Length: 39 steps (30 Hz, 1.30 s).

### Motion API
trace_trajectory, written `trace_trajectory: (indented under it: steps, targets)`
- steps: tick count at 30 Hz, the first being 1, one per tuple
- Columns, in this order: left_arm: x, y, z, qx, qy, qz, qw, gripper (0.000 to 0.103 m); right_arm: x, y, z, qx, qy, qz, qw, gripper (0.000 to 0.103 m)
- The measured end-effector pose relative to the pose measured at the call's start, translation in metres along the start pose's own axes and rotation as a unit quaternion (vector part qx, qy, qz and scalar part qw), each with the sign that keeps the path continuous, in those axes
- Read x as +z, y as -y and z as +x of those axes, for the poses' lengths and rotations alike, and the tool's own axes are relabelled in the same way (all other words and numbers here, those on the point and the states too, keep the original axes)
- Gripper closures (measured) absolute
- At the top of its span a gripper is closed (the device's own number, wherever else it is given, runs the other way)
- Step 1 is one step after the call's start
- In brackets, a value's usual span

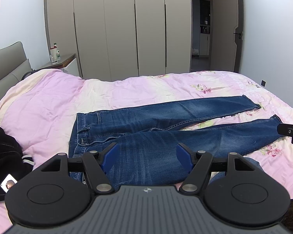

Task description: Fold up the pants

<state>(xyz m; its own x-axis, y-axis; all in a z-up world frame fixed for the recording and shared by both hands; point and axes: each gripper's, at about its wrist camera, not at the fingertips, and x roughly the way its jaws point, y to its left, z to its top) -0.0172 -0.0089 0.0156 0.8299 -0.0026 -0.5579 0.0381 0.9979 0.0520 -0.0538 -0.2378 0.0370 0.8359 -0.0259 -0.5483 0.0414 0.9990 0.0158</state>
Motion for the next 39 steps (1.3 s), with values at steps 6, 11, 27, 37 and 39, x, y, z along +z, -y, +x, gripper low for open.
trace_trajectory:
  steps: [6, 11, 27, 37, 39]
  targets:
    - [0.0, 0.001, 0.0, 0.0, 0.0, 0.0, 1.0, 0.024, 0.0, -0.001, 0.0, 0.0, 0.0, -0.001, 1.0, 0.005]
    - [0.0, 0.001, 0.0, 0.0, 0.0, -0.001, 1.0, 0.024, 0.001, -0.001, -0.001, 0.0, 0.001, -0.003, 1.0, 0.005]
    - [-0.001, 0.003, -0.003, -0.002, -0.002, -0.001, 1.0, 0.024, 0.0, 0.0, -0.001, 0.003, -0.001, 0.0, 1.0, 0.005]
    - [-0.002, 0.0, 0.006, -0.01, -0.011, 0.028, 0.9995, 0.024, -0.001, 0.004, 0.004, 0.009, -0.004, 0.0, 1.0, 0.005]
    - [-0.001, -0.002, 0.009, -0.016, -0.013, 0.043, 0.9989, 0.024, -0.001, 0.009, 0.008, 0.016, -0.001, -0.001, 1.0, 0.005]
